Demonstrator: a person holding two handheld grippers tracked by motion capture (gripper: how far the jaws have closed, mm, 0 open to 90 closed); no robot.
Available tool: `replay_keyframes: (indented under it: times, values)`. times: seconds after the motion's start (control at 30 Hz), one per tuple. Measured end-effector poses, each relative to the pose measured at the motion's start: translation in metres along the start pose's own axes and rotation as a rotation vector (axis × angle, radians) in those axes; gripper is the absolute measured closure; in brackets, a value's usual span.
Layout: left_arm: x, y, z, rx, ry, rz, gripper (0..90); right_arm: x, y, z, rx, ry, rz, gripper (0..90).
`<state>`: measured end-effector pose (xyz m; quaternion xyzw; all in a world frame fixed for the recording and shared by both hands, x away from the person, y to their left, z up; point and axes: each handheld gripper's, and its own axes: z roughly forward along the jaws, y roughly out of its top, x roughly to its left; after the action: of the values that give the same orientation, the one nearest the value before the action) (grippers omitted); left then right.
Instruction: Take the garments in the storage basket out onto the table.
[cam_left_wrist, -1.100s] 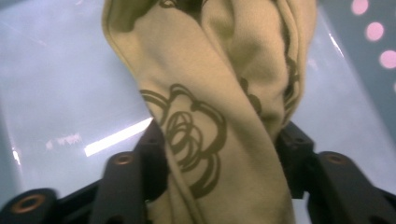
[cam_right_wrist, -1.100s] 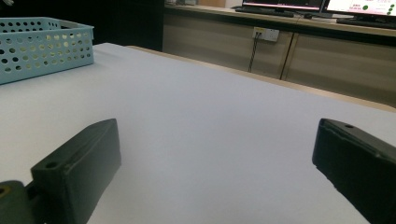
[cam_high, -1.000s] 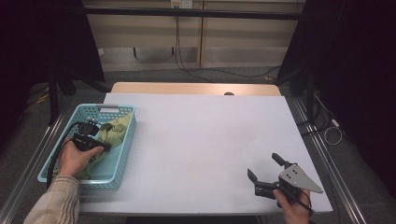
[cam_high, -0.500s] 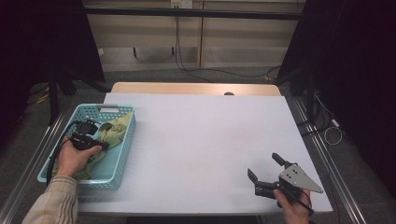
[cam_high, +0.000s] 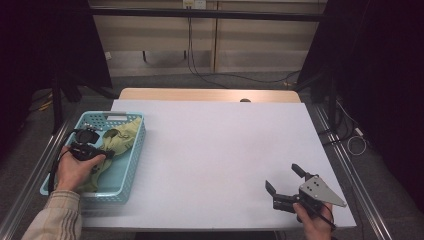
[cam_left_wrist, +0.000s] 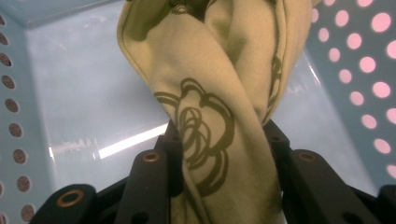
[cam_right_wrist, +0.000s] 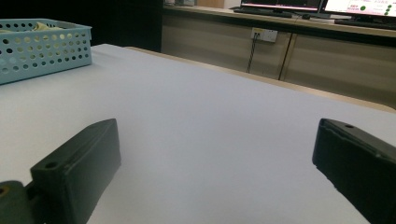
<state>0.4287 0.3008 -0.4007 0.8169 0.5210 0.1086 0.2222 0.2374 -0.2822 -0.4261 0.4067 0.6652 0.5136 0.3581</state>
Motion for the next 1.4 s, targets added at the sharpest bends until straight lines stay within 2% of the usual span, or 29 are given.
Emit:
replay_keyframes:
  times: [0.07,0.1,0.13,0.2,0.27,0.33,0.43,0.5,0.53,0.57,0.6,0.63,0.67,0.7,0.73,0.77,0.8,0.83,0.87,0.9,0.97,1.0,1.03,1.07,1.1,1.13,1.2,1.23,1.4]
  values:
    - [0.001,0.000,-0.001,-0.003,0.006,0.018,64.2,0.000,0.000,0.000,0.001,0.000,0.000,0.5]
    - [0.000,0.000,-0.001,-0.004,0.006,0.009,64.2,0.000,0.000,0.000,0.000,0.001,0.000,0.5]
    - [0.001,0.000,-0.002,-0.010,0.019,0.027,64.2,0.000,0.000,0.000,-0.001,0.001,-0.002,0.5]
    - [0.002,0.000,-0.003,-0.014,0.008,0.020,64.2,0.000,0.000,0.000,0.000,-0.002,-0.001,0.5]
    - [0.000,-0.001,-0.004,-0.016,-0.008,-0.012,64.2,0.000,0.000,0.000,-0.001,-0.003,0.002,0.5]
    - [0.003,-0.001,-0.006,-0.035,0.007,0.021,64.2,0.000,0.000,0.000,0.000,-0.003,0.002,0.5]
    - [0.001,-0.003,-0.006,-0.047,-0.005,-0.005,64.1,0.000,0.000,0.000,-0.003,0.002,0.001,0.5]
    - [0.003,-0.003,-0.009,-0.059,0.007,0.008,64.1,0.000,0.000,0.000,-0.002,-0.002,0.003,0.5]
    - [0.003,-0.004,-0.010,-0.059,-0.009,-0.007,64.2,0.000,0.000,0.000,-0.008,0.001,0.008,0.4]
    - [0.003,-0.004,-0.010,-0.076,-0.001,-0.005,64.1,-0.001,0.000,0.000,-0.016,0.009,0.012,0.0]
    - [0.005,-0.004,-0.012,-0.085,0.004,0.024,64.2,-0.001,0.001,-0.001,-0.021,0.010,0.014,0.0]
    - [0.003,-0.005,-0.012,-0.094,-0.012,-0.006,64.2,-0.001,0.001,-0.001,-0.020,0.009,0.016,0.0]
    - [0.003,-0.005,-0.012,-0.096,-0.016,-0.007,64.1,-0.001,0.001,-0.001,-0.015,0.006,0.011,0.0]
    - [0.003,-0.005,-0.013,-0.099,-0.028,-0.004,64.2,-0.001,0.000,0.000,-0.010,0.002,0.012,0.0]
    - [0.004,-0.005,-0.013,-0.103,-0.018,0.020,64.2,-0.001,0.000,0.000,-0.011,0.003,0.015,0.0]
    - [0.004,-0.005,-0.013,-0.108,-0.011,0.023,64.2,-0.001,0.000,0.000,-0.008,0.005,0.012,0.0]
    - [0.002,-0.006,-0.013,-0.112,-0.013,-0.002,64.2,-0.001,0.000,0.000,-0.007,0.004,0.010,0.0]
    - [0.003,-0.006,-0.013,-0.115,-0.016,0.004,64.2,-0.001,0.000,0.001,-0.009,0.007,0.010,0.0]
    - [0.005,-0.005,-0.015,-0.112,-0.008,0.034,64.2,-0.001,0.000,0.000,-0.009,0.007,0.010,0.0]
    - [0.002,-0.006,-0.015,-0.116,-0.030,-0.016,64.2,-0.002,0.000,0.000,-0.010,0.003,0.011,0.0]
    - [0.004,-0.006,-0.017,-0.135,-0.008,0.011,64.3,-0.002,0.000,0.000,-0.010,0.003,0.015,0.0]
    - [0.004,-0.006,-0.018,-0.133,-0.018,-0.003,64.3,-0.002,0.000,0.000,-0.011,0.004,0.015,0.0]
    - [0.005,-0.006,-0.019,-0.141,-0.012,0.016,64.3,-0.002,0.000,0.000,-0.009,0.005,0.013,0.0]
    - [0.005,-0.006,-0.019,-0.140,-0.016,0.017,64.4,-0.002,0.000,0.000,-0.009,0.002,0.012,0.0]
    - [0.003,-0.007,-0.018,-0.141,-0.023,-0.008,64.3,-0.002,0.000,0.000,-0.009,0.000,0.010,0.0]
    - [0.005,-0.006,-0.020,-0.132,-0.022,0.024,64.3,-0.002,0.000,0.000,-0.009,-0.001,0.011,0.0]
    - [0.003,-0.005,-0.021,-0.131,-0.016,0.016,64.3,-0.002,0.000,0.001,-0.010,-0.001,0.013,0.0]
    - [0.000,-0.005,-0.022,-0.140,-0.026,-0.002,64.3,-0.002,0.000,0.000,-0.009,-0.005,0.012,0.0]
    - [0.000,-0.005,-0.029,-0.179,-0.009,0.000,64.3,-0.002,0.000,0.000,-0.011,0.001,0.015,0.0]
